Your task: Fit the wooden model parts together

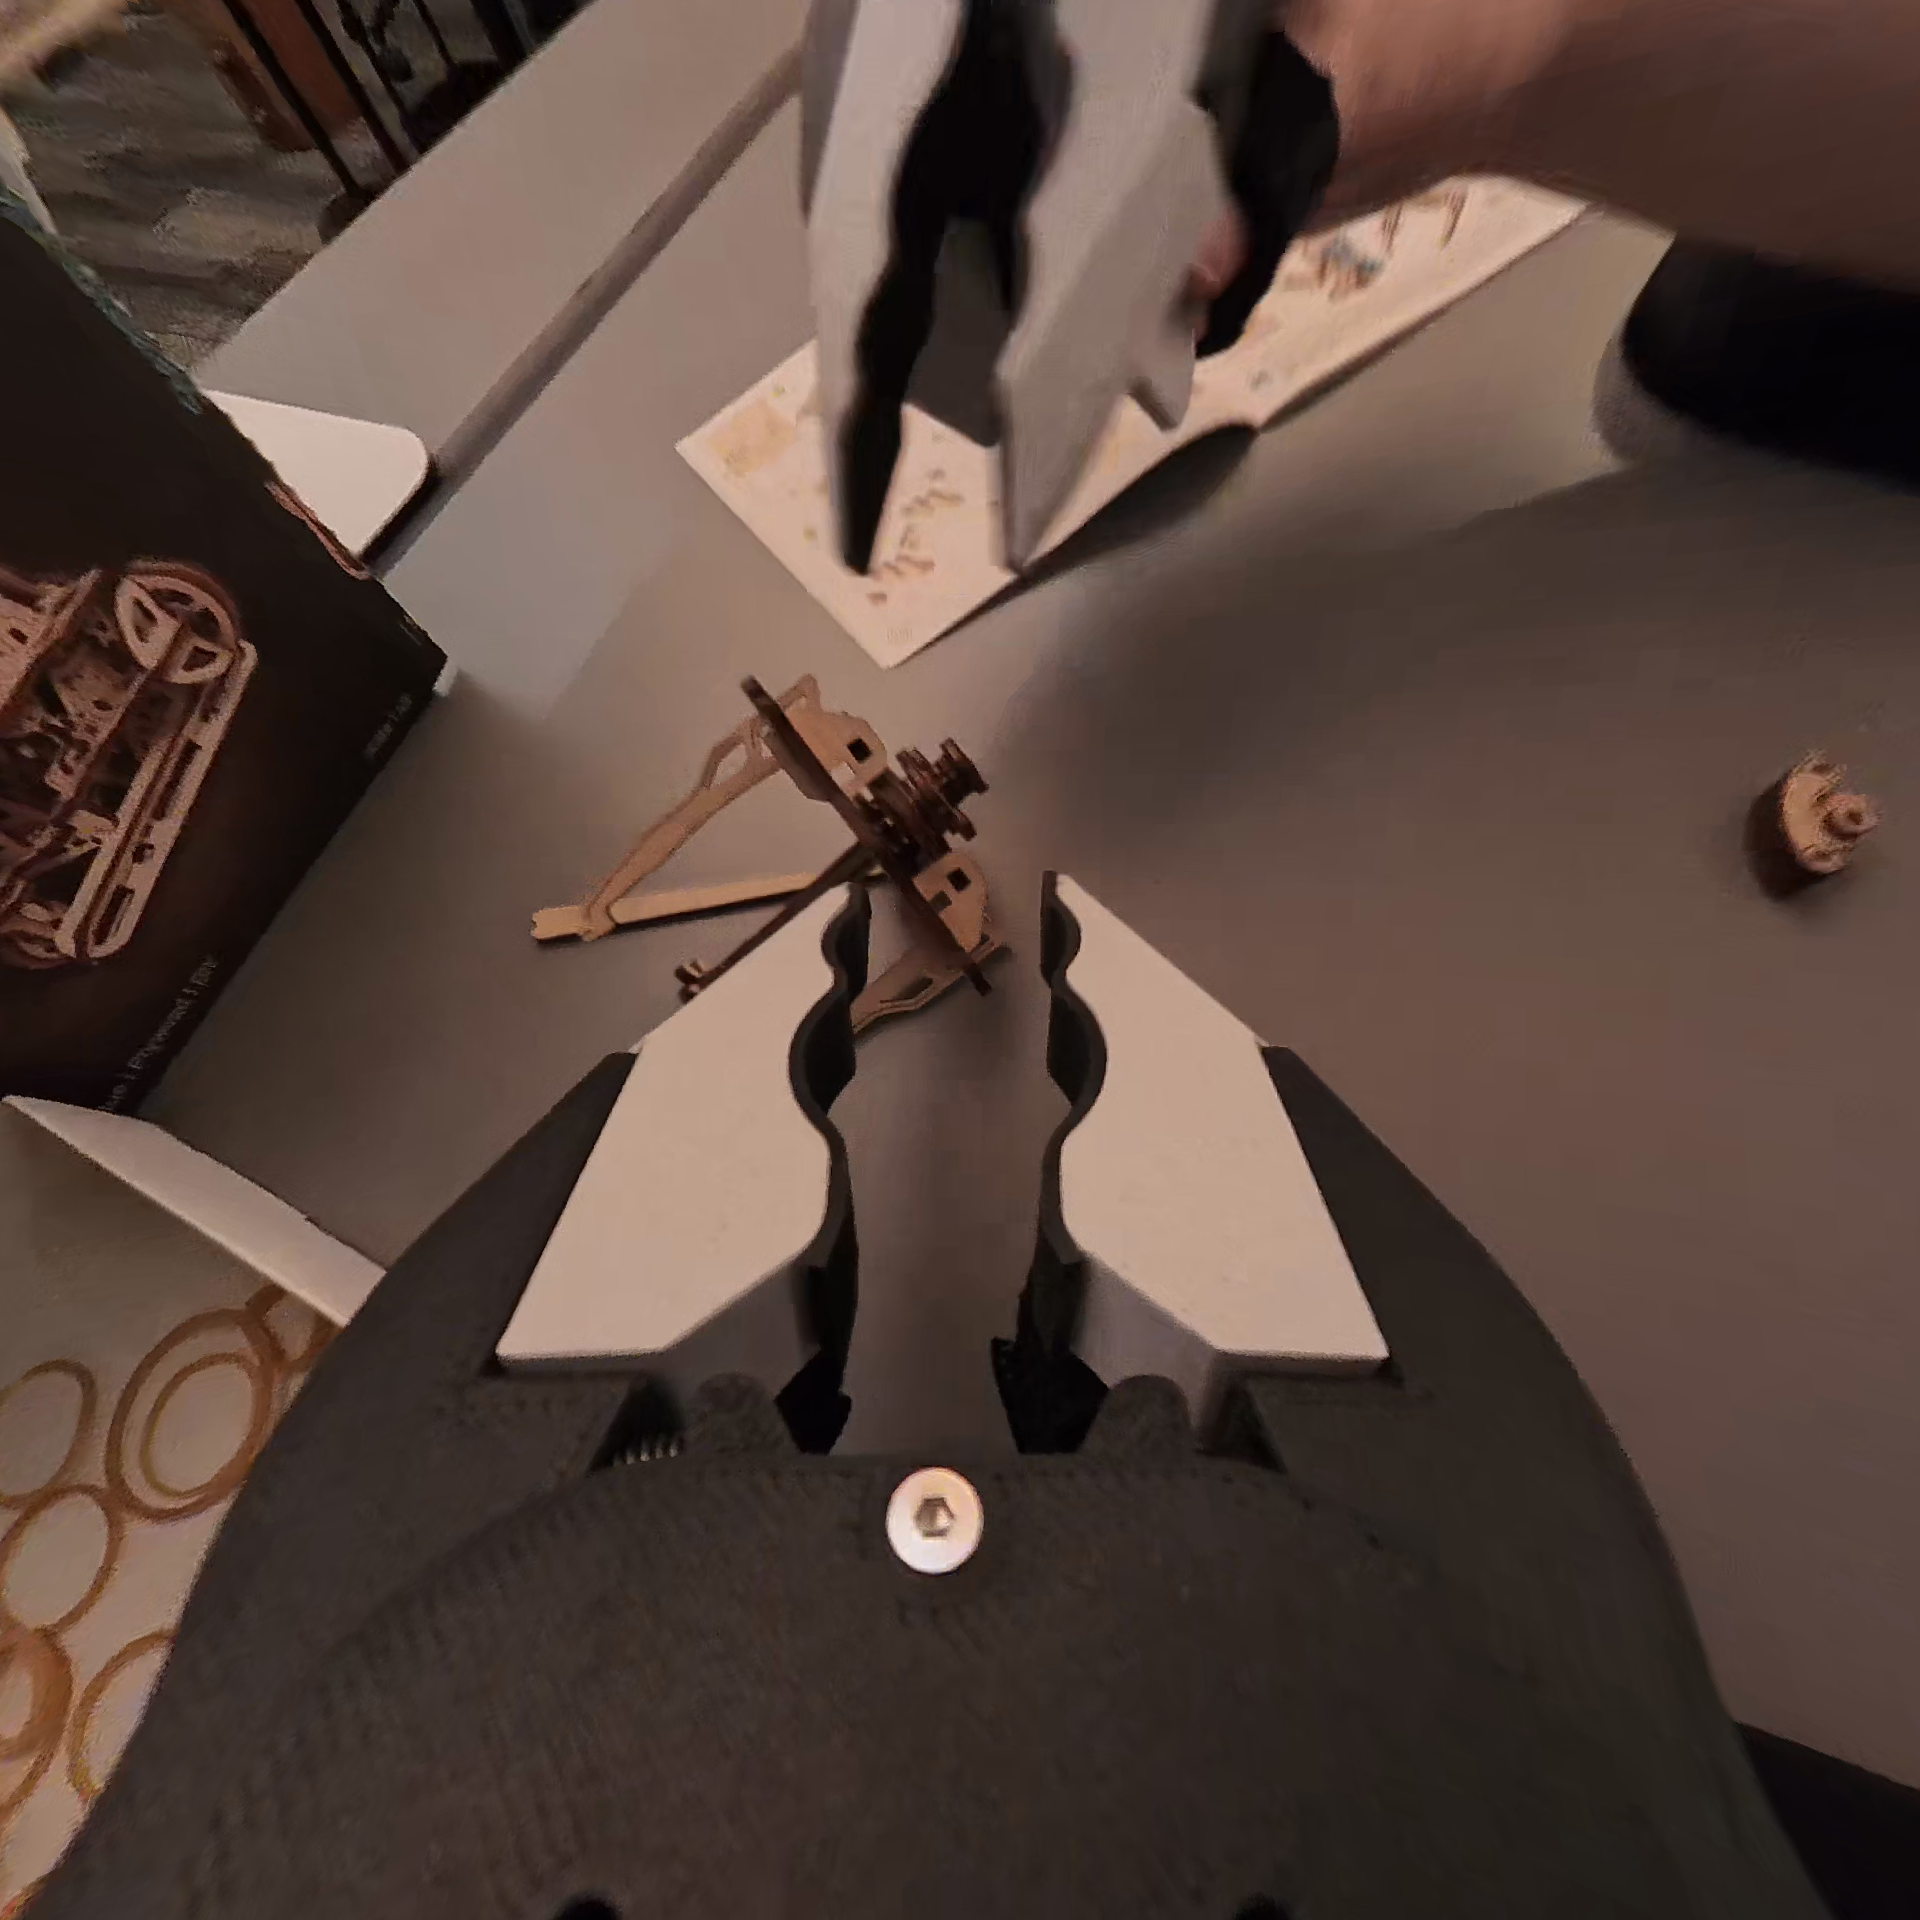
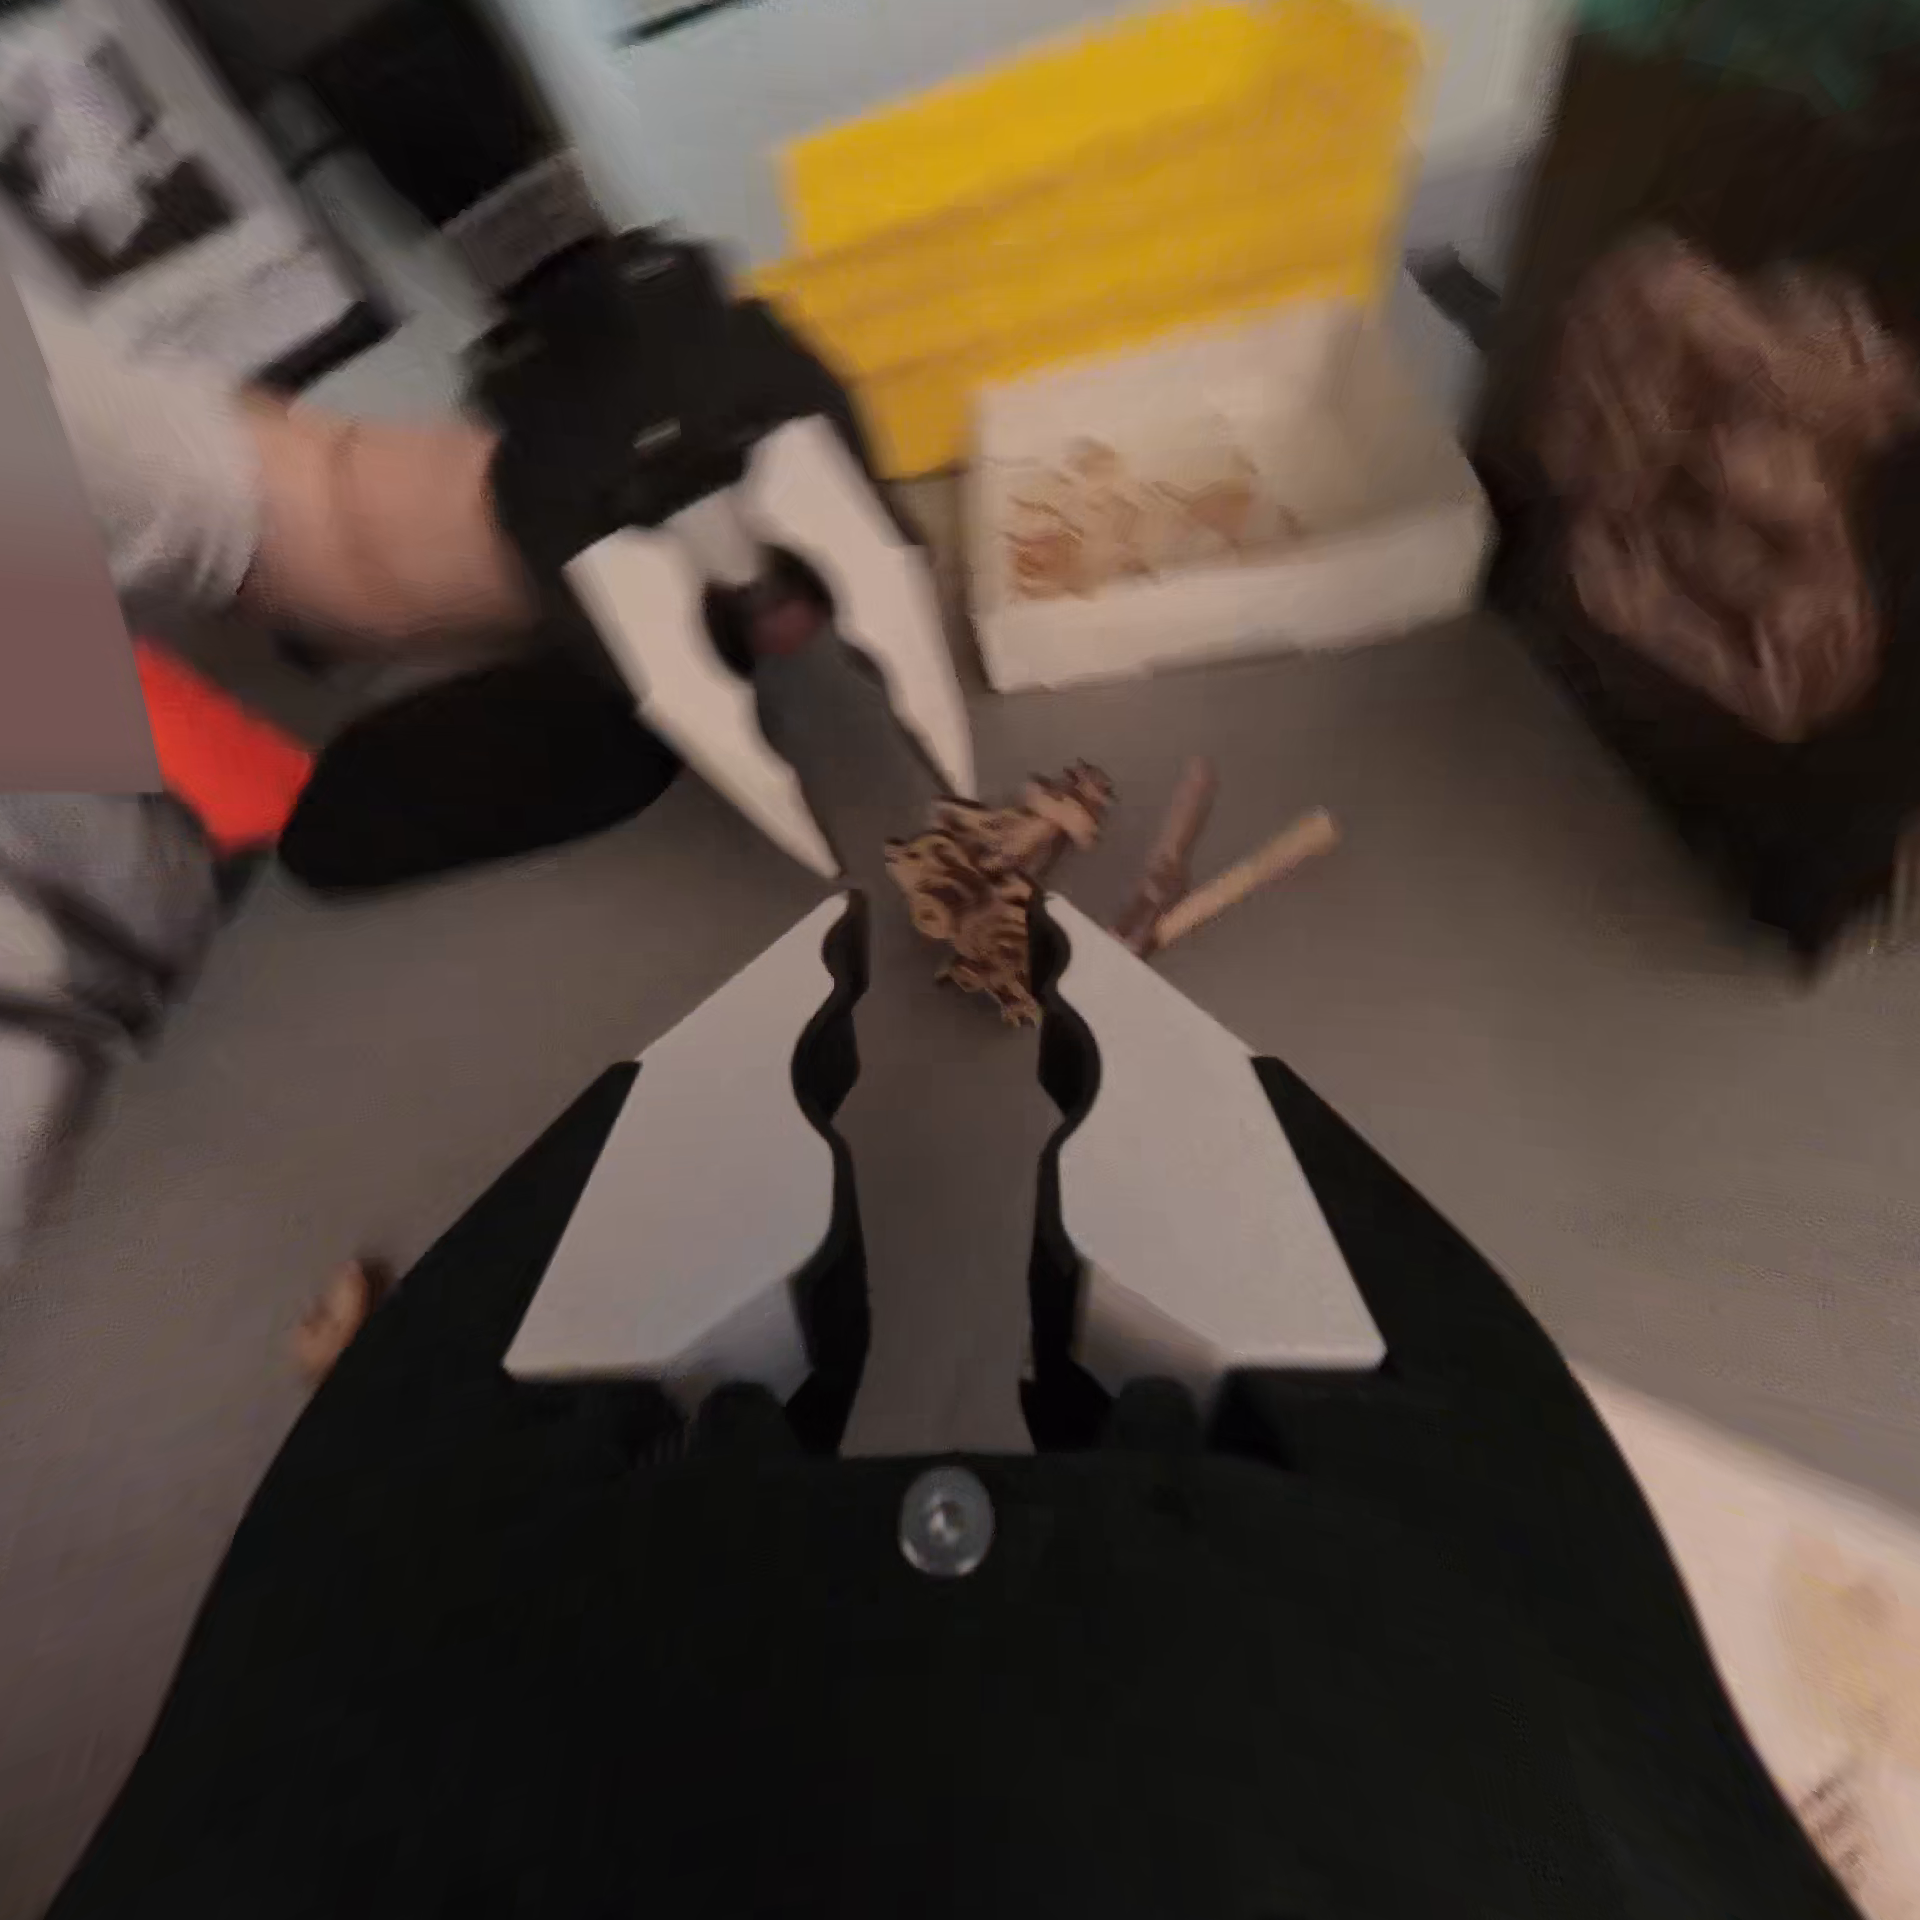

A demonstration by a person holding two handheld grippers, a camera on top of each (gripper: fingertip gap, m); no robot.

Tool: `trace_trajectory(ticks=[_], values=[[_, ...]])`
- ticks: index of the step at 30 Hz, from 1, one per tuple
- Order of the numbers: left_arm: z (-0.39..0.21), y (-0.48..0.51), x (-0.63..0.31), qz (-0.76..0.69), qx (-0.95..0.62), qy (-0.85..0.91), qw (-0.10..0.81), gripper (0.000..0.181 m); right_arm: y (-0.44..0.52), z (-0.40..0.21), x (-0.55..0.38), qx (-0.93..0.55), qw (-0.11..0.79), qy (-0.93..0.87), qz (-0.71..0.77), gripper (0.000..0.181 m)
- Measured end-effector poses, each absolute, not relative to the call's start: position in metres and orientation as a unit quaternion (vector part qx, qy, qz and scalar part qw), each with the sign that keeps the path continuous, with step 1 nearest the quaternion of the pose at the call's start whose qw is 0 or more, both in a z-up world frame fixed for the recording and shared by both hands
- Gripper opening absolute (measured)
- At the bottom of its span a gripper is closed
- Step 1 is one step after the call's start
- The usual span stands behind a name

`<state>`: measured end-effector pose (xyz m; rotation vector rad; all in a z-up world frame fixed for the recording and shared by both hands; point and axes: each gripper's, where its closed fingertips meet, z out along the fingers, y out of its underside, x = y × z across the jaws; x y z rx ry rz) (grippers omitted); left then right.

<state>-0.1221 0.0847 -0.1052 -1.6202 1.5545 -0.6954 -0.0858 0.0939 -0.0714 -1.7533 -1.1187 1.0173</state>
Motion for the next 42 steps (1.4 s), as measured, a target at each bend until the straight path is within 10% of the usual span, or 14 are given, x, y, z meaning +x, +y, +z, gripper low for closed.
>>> trace_trajectory(ticks=[42], values=[[-0.096,0.103,-0.115,-0.302,-0.594,0.648,0.368,0.021,0.098,-0.108,-0.127,-0.612,0.382,-0.569,0.395,0.001]])
